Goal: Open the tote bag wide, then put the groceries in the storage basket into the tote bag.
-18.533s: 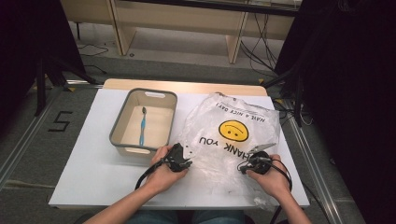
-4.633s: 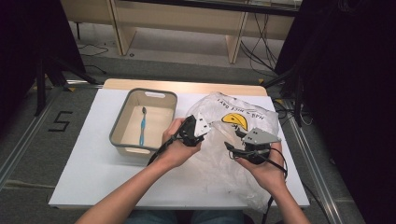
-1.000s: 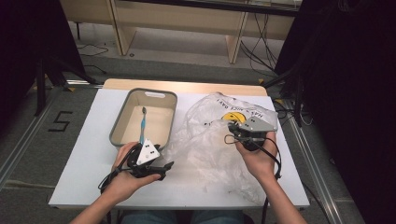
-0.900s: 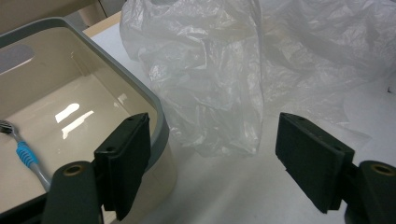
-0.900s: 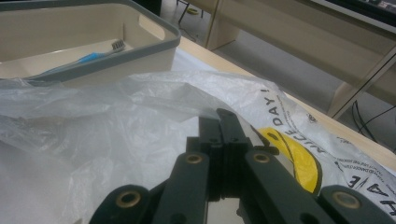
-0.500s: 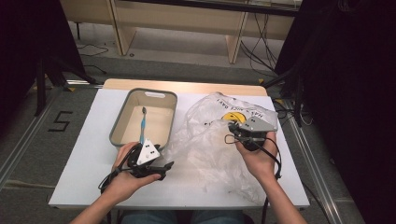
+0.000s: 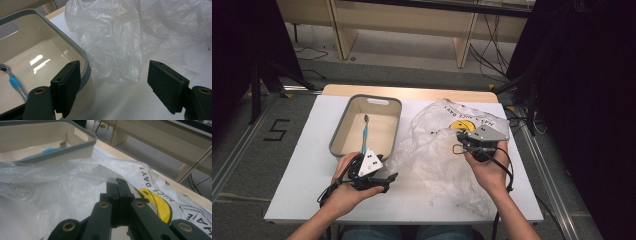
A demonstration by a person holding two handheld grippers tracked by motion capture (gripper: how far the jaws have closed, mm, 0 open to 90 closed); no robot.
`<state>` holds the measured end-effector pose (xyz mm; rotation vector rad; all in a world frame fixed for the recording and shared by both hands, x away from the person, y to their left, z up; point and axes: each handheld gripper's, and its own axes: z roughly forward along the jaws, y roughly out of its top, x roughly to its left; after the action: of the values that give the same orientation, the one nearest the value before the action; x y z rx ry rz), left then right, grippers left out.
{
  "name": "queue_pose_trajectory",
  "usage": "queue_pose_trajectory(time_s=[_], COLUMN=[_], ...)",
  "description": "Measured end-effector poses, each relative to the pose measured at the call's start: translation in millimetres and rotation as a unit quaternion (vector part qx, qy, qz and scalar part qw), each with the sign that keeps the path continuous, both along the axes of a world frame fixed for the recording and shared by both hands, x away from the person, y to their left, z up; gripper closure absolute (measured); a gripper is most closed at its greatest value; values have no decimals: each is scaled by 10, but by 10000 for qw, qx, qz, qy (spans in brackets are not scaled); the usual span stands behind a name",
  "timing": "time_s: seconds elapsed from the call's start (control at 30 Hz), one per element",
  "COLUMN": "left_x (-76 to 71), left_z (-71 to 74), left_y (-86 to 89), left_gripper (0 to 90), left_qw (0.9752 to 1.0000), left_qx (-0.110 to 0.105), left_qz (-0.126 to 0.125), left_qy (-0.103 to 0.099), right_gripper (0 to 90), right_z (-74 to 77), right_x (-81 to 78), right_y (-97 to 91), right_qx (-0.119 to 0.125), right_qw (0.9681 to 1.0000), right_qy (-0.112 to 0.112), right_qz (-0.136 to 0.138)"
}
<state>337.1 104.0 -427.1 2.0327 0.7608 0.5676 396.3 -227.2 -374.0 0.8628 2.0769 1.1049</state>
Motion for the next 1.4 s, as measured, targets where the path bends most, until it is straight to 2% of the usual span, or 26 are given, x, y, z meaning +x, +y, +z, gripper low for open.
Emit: queue_pose_trajectory(time_s=[0.7,0.9,1.1,1.4], left_x=[30,20,36,105], left_z=[15,86,167,245], left_y=[21,26,69,196], left_gripper=[264,261,258,258], left_qw=[10000,9999,9998,9994], left_qx=[-61,-100,-174,-238], left_qz=[-7,-11,36,250], left_qy=[38,79,23,-24], right_gripper=[900,900,900,900], right_z=[-9,-34,-38,-51], right_x=[31,13,15,28], right_y=[-43,-60,-58,-47], right_qx=[64,91,95,80], right_qw=[9999,9999,9999,9999], right_qy=[65,97,103,116], right_qz=[-64,-24,-30,-25])
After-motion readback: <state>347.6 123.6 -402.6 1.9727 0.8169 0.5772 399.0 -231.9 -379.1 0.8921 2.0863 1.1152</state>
